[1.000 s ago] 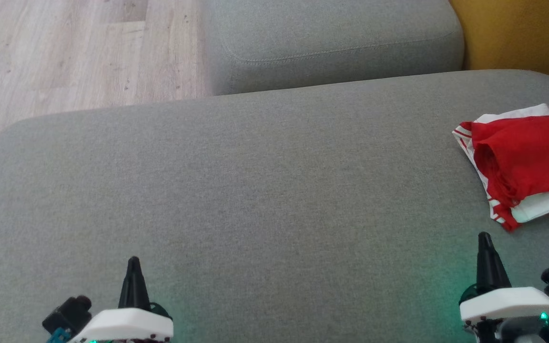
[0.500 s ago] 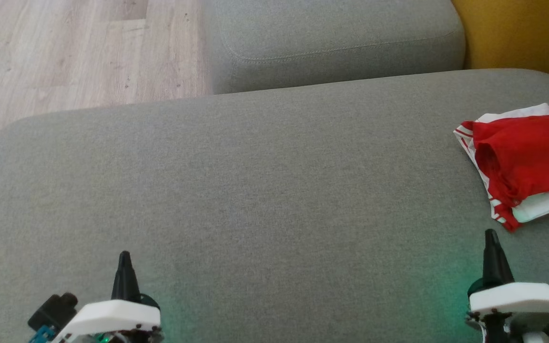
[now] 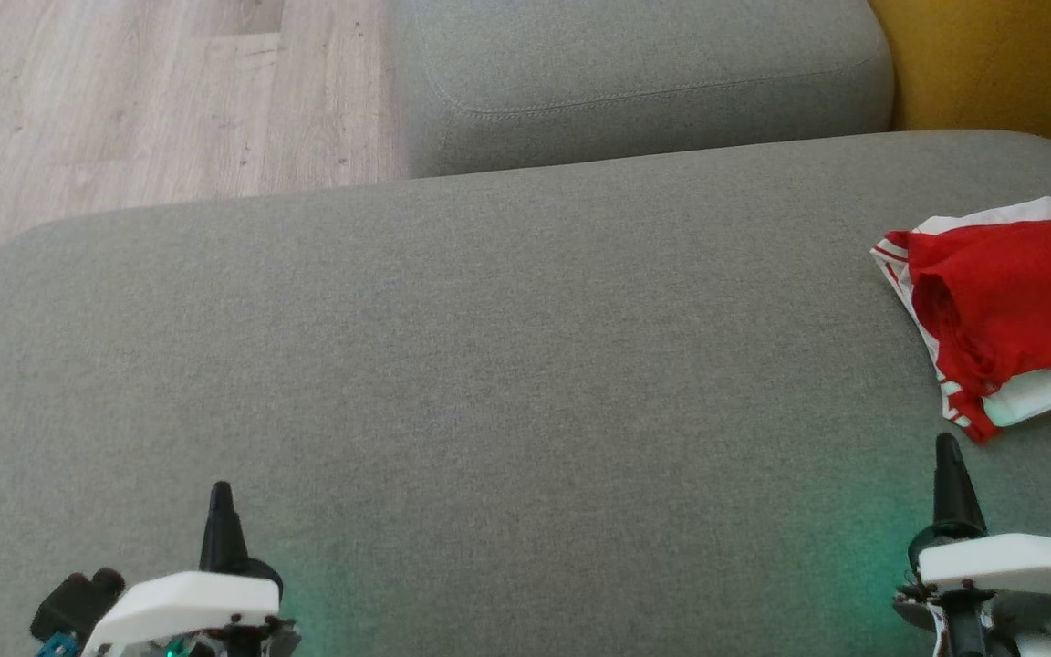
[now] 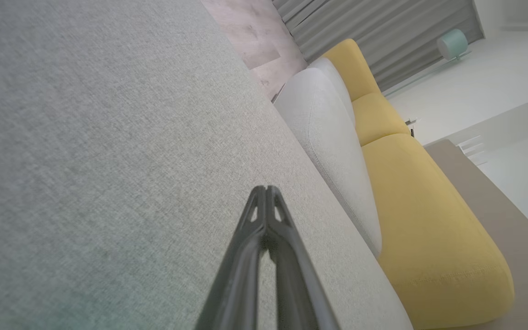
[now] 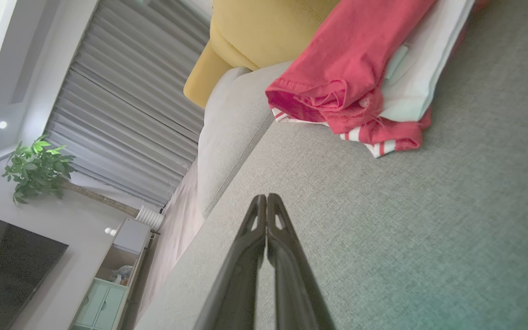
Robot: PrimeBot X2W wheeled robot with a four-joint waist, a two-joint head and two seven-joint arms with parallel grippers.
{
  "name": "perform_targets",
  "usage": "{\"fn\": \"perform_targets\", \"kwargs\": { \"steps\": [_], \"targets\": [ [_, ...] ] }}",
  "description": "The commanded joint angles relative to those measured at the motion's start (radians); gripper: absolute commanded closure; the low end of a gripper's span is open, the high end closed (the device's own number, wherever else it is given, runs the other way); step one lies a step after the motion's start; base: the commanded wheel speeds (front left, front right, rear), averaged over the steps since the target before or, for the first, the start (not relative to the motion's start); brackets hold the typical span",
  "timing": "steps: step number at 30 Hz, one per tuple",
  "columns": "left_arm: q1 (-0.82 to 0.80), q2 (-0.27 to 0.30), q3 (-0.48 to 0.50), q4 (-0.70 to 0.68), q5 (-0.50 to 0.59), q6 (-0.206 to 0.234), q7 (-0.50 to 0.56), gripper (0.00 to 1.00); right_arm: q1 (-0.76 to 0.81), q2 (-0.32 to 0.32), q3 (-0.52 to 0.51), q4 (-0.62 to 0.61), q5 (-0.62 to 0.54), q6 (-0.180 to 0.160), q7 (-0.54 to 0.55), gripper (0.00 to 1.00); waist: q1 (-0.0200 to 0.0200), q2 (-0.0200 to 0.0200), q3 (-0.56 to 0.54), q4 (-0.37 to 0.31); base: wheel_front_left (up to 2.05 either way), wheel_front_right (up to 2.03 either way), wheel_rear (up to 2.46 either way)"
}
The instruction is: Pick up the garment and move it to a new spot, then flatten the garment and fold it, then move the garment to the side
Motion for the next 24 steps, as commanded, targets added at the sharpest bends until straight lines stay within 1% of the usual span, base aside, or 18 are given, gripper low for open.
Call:
{"fn": "perform_targets", "kwargs": {
  "steps": [1, 24],
  "targets": [
    [-0.059, 0.002, 0.030, -0.037, -0.022, -0.009, 0.006, 1.00, -0.060, -0.004, 0.005, -0.040, 0.031, 0.000, 0.006, 1.00, 0.0000, 0.0000, 0.000, 0.000, 0.00, 0.00, 0.00],
    [-0.072, 0.002, 0.092, -0.060, -0.222, -0.040, 0.070, 1.00, -0.082, -0.005, -0.009, -0.060, 0.283, -0.001, 0.069, 1.00, 0.0000, 0.0000, 0.006, 0.004, 0.00, 0.00, 0.00]
  ]
}}
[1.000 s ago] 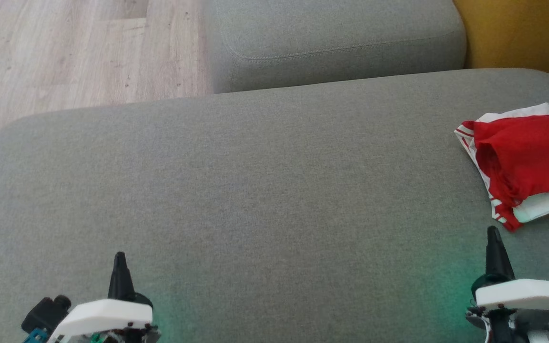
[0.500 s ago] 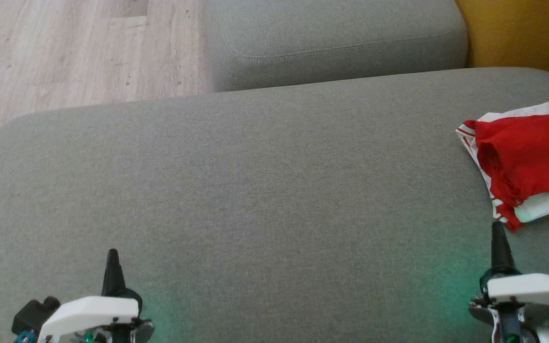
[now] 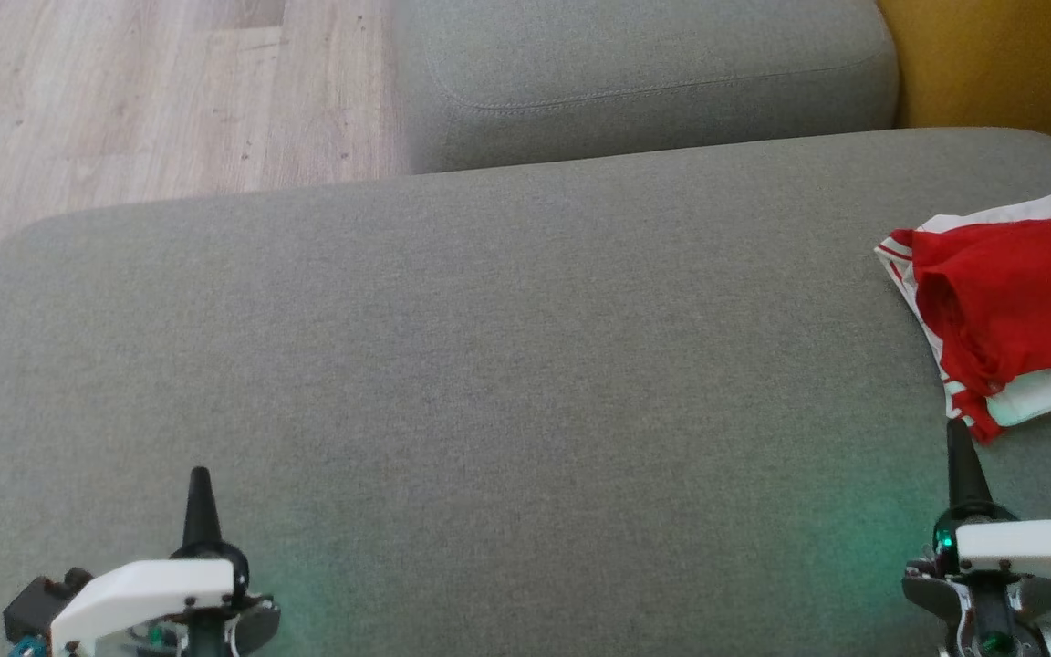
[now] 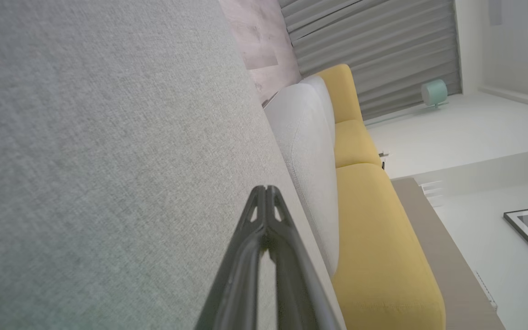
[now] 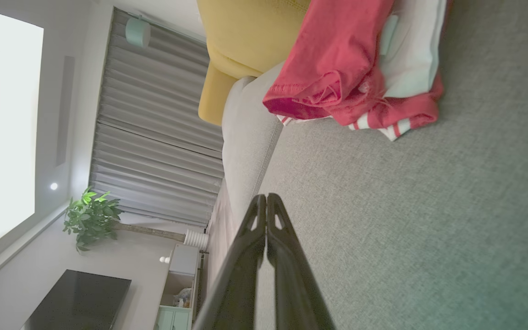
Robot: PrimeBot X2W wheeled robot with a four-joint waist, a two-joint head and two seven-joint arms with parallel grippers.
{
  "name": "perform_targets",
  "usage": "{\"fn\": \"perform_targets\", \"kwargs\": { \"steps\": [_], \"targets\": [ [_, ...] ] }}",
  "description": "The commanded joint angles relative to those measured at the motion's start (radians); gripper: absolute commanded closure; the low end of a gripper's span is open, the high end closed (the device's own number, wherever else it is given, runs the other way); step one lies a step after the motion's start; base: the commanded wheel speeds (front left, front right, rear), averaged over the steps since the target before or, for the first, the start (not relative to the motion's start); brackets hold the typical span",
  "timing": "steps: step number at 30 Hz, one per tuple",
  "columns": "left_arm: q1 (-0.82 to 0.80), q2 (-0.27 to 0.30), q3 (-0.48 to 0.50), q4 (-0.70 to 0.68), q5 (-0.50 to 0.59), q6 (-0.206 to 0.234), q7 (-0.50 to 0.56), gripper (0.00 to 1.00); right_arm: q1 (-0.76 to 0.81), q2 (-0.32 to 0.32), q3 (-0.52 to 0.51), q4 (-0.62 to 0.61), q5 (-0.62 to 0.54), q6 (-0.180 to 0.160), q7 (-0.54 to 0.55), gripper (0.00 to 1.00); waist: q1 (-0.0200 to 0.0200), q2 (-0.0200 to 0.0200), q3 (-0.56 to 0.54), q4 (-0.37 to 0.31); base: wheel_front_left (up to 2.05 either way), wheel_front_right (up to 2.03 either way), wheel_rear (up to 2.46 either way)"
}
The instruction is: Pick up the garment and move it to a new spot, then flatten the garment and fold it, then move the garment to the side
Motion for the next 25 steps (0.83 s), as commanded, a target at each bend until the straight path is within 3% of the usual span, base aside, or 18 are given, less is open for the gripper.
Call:
{"fn": "perform_targets", "kwargs": {
  "steps": [1, 25],
  "targets": [
    [-0.052, 0.002, 0.038, -0.037, -0.024, -0.012, 0.010, 1.00, -0.061, -0.005, 0.011, -0.041, 0.032, -0.001, 0.009, 1.00, 0.0000, 0.0000, 0.000, 0.000, 0.00, 0.00, 0.00],
    [-0.066, 0.003, 0.106, -0.062, -0.241, -0.045, 0.079, 1.00, -0.086, -0.007, -0.005, -0.063, 0.306, -0.001, 0.078, 1.00, 0.0000, 0.0000, 0.007, 0.004, 0.00, 0.00, 0.00]
  ]
}}
